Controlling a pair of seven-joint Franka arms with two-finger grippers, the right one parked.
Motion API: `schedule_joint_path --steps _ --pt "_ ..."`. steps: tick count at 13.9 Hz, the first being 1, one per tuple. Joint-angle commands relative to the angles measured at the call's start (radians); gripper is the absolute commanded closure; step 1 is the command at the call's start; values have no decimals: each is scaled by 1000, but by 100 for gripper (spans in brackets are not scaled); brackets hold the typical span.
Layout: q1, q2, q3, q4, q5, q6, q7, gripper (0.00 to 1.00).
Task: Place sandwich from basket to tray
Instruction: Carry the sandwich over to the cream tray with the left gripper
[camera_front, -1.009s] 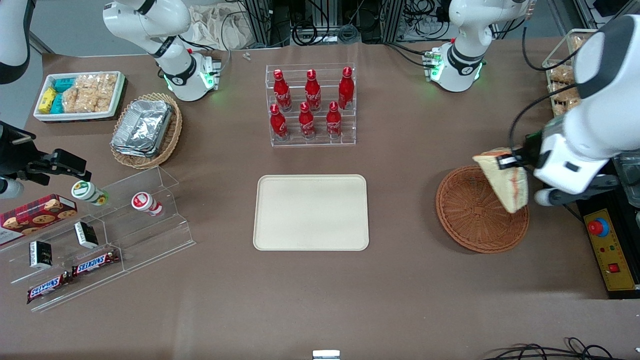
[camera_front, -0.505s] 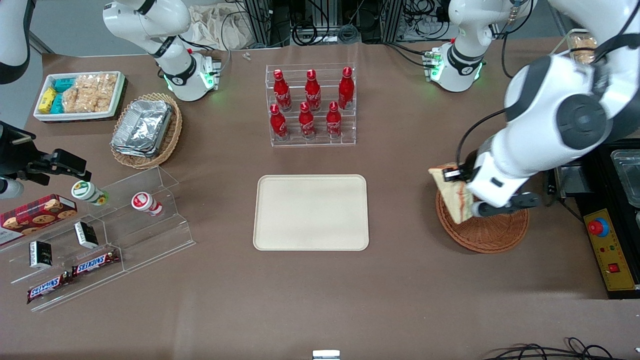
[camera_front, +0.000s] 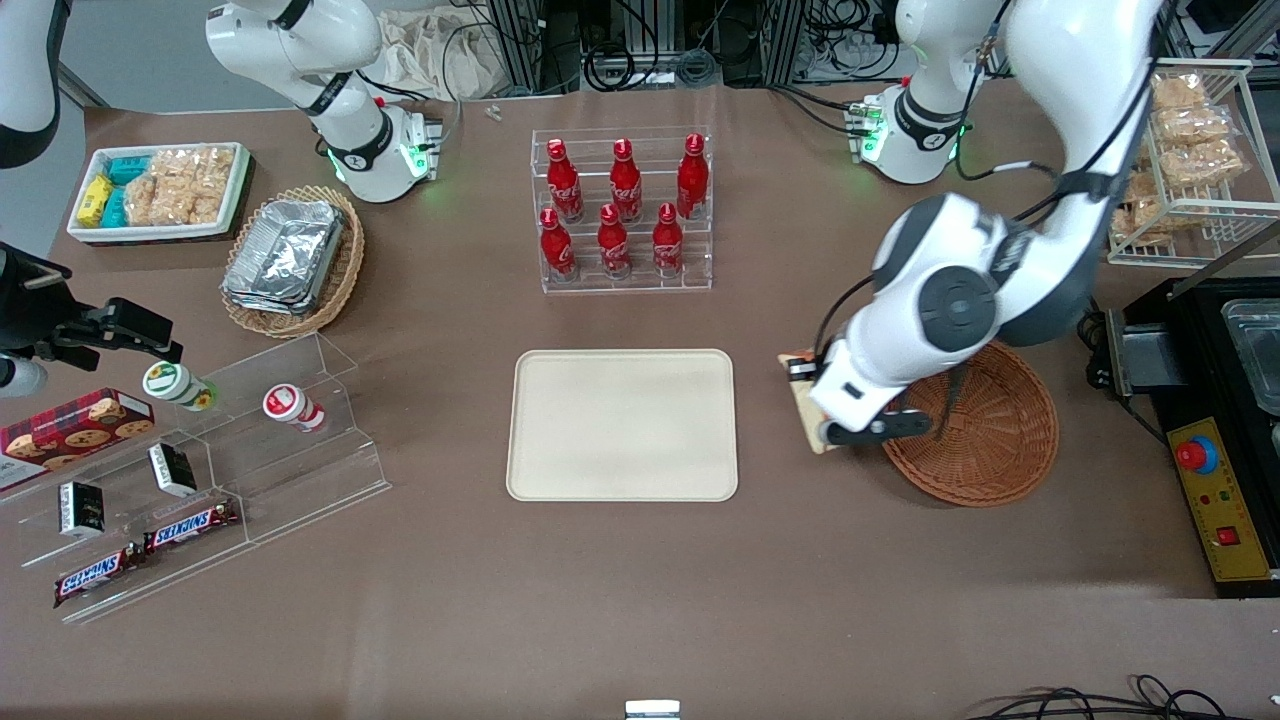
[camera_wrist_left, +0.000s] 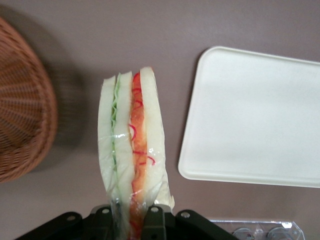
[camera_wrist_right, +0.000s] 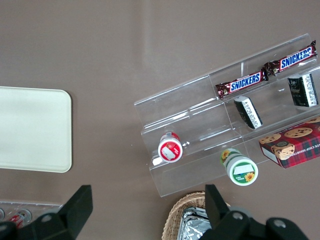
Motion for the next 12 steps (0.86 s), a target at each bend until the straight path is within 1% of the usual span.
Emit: schedule_joint_path --steps 1,3,4,6,8,11,12 --pt "-96 94 6 21 104 93 -140 100" --pt "-153 174 6 53 169 167 -228 100" --pt "-182 212 7 74 196 170 -250 100" --pt "-202 283 7 110 238 177 -253 100" --pt "-225 317 9 124 256 204 -253 100" --pt "-242 334 10 127 264 230 -250 100" --pt "-244 335 10 127 287 230 -247 95"
